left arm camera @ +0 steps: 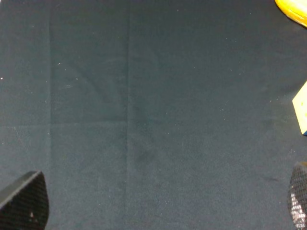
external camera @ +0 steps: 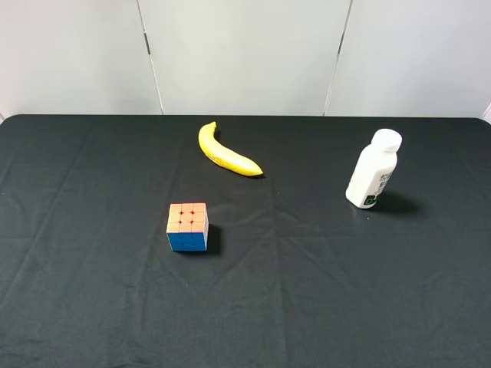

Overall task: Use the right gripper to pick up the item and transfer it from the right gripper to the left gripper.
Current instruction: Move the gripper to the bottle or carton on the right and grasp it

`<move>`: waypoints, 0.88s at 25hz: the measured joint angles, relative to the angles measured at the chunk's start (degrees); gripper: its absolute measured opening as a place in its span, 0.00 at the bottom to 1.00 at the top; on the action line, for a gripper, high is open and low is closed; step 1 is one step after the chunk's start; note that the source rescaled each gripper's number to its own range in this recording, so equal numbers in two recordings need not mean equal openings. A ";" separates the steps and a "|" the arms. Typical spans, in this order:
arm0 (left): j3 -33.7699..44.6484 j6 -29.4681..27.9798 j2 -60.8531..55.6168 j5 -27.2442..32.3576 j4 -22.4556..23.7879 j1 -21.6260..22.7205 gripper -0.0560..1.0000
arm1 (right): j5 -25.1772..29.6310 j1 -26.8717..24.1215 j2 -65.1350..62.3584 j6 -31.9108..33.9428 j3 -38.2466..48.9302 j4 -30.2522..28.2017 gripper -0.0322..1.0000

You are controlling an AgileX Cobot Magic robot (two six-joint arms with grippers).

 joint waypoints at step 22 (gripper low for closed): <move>0.00 0.00 0.00 0.00 0.00 0.00 1.00 | 0.21 15.82 47.84 -14.88 -26.88 0.43 1.00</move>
